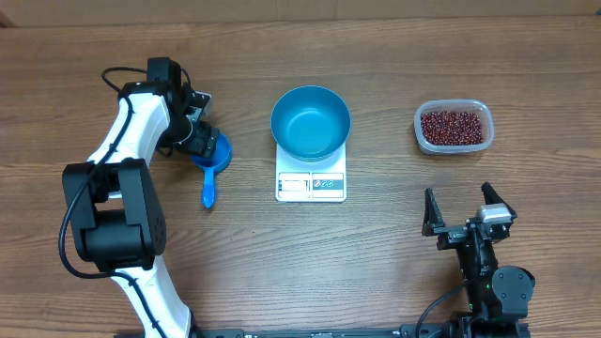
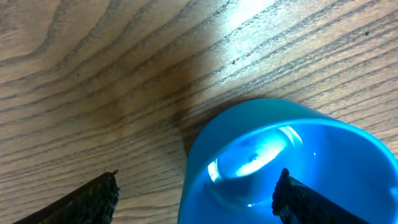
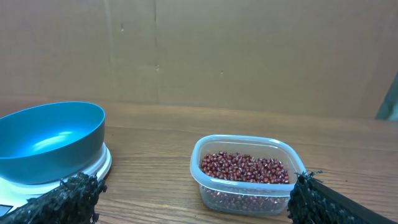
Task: Scoop item into bowl and weigh 150g on scale
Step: 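Reach the left gripper down to the blue scoop's rim, then grasp the blue scoop rim with the left gripper and lift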
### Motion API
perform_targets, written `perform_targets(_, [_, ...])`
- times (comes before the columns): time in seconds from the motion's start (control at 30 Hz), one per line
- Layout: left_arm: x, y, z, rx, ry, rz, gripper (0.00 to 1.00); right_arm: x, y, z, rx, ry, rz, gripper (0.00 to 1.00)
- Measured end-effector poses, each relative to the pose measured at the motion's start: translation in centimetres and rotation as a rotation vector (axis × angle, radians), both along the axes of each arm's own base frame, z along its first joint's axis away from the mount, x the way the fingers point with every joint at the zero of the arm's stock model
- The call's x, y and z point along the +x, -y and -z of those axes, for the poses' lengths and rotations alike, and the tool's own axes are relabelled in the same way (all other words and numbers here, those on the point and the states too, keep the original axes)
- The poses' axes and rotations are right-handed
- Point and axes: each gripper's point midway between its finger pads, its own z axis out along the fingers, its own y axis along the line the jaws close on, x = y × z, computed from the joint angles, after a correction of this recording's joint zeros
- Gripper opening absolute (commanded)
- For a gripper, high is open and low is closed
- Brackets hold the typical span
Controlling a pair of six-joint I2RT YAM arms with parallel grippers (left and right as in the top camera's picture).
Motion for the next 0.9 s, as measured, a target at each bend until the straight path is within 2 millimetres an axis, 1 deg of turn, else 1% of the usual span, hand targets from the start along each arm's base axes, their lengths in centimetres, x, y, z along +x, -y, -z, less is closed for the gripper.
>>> perform_targets(0.13, [0.07,-0.01,-0.01,0.001,0.003,0.000,0.77,0.00,0.00,-0.03,0.000,0.001,0.000,1.00])
perform_targets(0.33, [0.08,0.00,-0.01,0.000,0.003,0.000,0.77,0.00,-0.01,-0.03,0.000,0.001,0.000,1.00])
perform_targets(0.37, [0.09,0.00,-0.01,0.000,0.004,0.000,0.78,0.00,-0.01,0.00,0.000,0.000,0.000,1.00])
perform_targets(0.43, [0.09,0.00,-0.01,0.000,0.004,0.000,0.82,0.00,-0.01,-0.01,0.000,0.000,0.000,1.00])
perform_targets(0.5, [0.08,0.00,0.00,0.000,0.003,0.000,0.84,0.00,-0.01,-0.01,0.000,0.000,0.000,1.00])
perform_targets(0.73, [0.03,0.00,0.15,0.000,0.003,0.000,0.99,0.00,-0.01,-0.03,0.000,0.001,0.000,1.00])
perform_targets(0.9, [0.16,-0.01,0.16,0.000,0.009,0.000,1.00,0.00,0.00,-0.04,0.000,0.001,0.000,1.00])
